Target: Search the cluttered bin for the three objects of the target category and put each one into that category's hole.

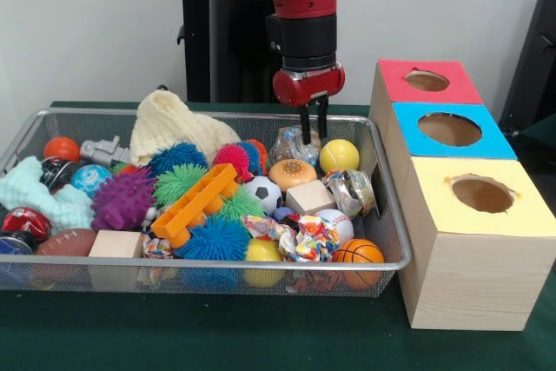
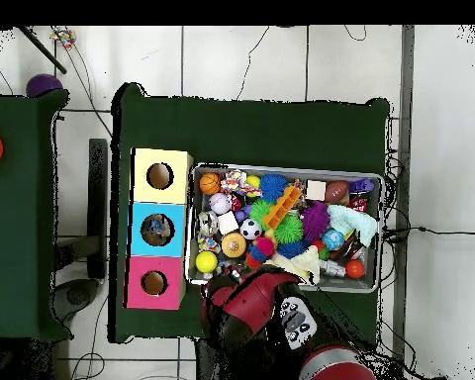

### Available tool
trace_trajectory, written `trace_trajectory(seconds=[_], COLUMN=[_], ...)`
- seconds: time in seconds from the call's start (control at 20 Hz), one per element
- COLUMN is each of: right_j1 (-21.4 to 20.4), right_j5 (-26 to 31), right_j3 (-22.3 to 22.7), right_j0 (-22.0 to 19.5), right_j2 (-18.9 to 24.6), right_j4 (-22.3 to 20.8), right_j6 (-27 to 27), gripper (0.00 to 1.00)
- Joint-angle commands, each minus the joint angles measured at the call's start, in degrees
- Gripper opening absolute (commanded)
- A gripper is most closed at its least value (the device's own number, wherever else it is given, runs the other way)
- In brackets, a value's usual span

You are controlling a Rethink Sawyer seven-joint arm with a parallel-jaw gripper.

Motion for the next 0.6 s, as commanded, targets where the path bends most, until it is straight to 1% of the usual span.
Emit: trace_trajectory(seconds=[0.05, 0.1, 0.4, 0.5, 0.6], right_j1=[2.69, 3.46, 2.24, 2.27, 2.76], right_j5=[0.57, -0.89, 0.60, 0.47, -0.68], right_j3=[-6.81, -7.00, -5.21, -5.25, -5.48], right_j0=[-0.76, 0.13, -2.19, -1.62, -0.53], right_j2=[1.09, -0.42, 1.36, 1.06, -0.22], right_j4=[1.38, 0.87, 0.41, 0.70, 0.78], right_j6=[4.75, 5.22, 3.92, 4.30, 5.10], gripper=[0.00, 0.00, 0.00, 0.00, 0.00])
